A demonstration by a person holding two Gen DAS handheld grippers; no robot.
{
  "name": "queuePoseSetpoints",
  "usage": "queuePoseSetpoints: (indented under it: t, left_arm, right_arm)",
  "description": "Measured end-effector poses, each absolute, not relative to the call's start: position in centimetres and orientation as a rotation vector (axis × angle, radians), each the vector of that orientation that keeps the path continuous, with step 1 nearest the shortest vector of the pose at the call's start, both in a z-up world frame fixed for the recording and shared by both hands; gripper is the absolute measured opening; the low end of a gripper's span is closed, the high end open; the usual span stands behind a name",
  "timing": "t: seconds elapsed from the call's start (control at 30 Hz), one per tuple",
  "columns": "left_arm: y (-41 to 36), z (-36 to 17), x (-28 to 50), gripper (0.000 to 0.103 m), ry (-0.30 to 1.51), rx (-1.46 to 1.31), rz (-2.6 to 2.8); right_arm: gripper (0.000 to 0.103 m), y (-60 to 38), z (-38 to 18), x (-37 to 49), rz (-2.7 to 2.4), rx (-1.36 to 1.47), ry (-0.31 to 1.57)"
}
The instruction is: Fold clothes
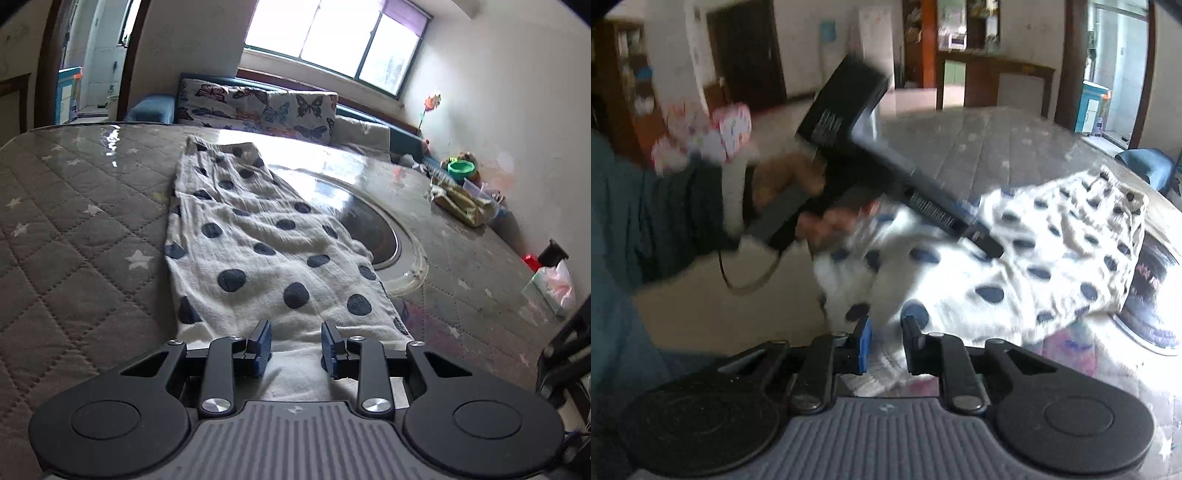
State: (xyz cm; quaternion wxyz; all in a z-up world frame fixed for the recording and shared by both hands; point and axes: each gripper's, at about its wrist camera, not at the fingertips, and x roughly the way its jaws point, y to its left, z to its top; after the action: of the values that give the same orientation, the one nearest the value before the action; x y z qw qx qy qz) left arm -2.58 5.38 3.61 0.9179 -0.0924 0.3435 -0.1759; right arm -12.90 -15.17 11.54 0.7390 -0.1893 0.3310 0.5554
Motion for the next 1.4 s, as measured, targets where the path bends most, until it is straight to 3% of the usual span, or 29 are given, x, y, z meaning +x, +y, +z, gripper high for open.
queuePoseSetpoints:
  t: [0.17, 0.4, 0.6, 0.83, 0.93, 1.0, 1.4]
  left_arm:
    - [6.8, 4.4, -3.8, 0.031, 0.689, -0.193, -0.332]
    - [6.3, 3.8, -5.6, 0.031, 0.702, -0.117, -0.357]
    - [6.2, 5.0, -6.8, 0.034, 0.651, -0.117, -0.348]
    - [5.2, 5.3, -8.2, 0.033, 0.646, -0.082, -0.381]
    - [5.7, 4.1, -8.5, 0.032, 0.685, -0.096, -0.369]
    - [5.8, 4.2, -8.4, 0.033, 0.683, -0.103, -0.372]
    - [5.2, 5.8, -5.4, 0.034, 0.680, -0.152, -0.379]
  right_arm:
    - [0.016, -13.8, 11.8, -12.0, 1.192, -0.379, 0.677]
    - [0.017, -11.2, 8.3, -13.0, 1.241, -0.464, 0.728]
    - [0.017, -12.4, 10.1, -12.2, 1.235, -0.379, 0.700]
    - [0.019, -11.9, 8.0, -11.8, 1.232, -0.373, 0.764]
    - [0.020, -13.1, 9.2, -10.3, 1.217, -0.308, 0.772]
    - [0.027, -13.9, 10.0, -8.8, 1.180, -0.284, 0.759]
    - [0.028, -14.1, 8.9, 1.9, 0.997, -0.148, 0.834]
